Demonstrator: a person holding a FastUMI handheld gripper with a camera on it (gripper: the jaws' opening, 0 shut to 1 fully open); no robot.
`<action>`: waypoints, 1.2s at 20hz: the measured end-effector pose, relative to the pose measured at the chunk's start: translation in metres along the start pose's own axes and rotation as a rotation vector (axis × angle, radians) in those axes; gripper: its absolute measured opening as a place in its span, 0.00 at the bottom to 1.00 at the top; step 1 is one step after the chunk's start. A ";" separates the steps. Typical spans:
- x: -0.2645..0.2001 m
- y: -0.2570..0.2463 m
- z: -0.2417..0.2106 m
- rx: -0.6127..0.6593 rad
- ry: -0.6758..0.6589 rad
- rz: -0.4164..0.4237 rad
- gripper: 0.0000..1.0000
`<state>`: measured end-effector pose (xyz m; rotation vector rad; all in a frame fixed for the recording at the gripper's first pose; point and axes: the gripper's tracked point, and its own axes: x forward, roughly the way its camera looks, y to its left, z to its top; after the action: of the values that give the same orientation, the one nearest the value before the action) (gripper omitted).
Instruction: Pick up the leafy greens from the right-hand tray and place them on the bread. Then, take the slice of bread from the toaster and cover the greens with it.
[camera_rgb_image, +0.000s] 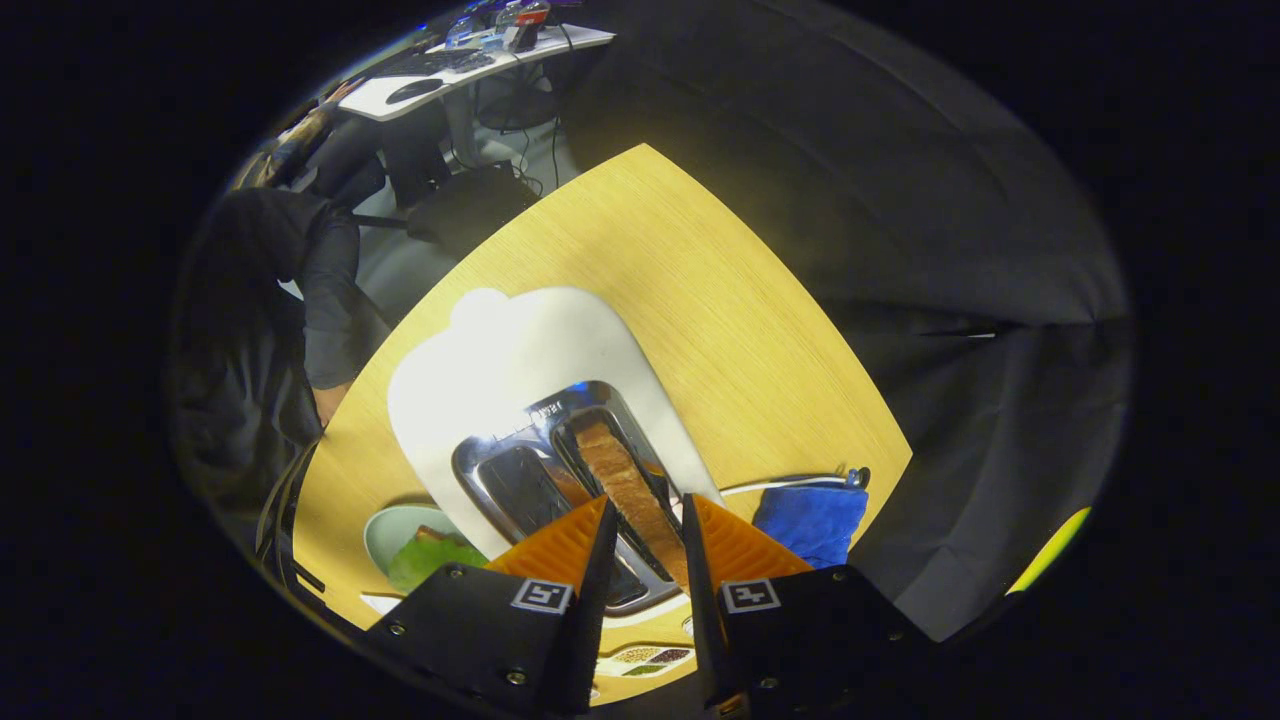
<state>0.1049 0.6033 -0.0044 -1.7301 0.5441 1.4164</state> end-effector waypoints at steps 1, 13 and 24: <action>0.004 0.001 0.004 -0.007 -0.022 -0.002 0.40; -0.004 0.007 -0.003 0.005 -0.021 -0.070 0.02; -0.065 0.001 -0.019 0.095 -0.086 -0.170 0.02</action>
<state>0.0973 0.5772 0.0571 -1.5930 0.4012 1.3170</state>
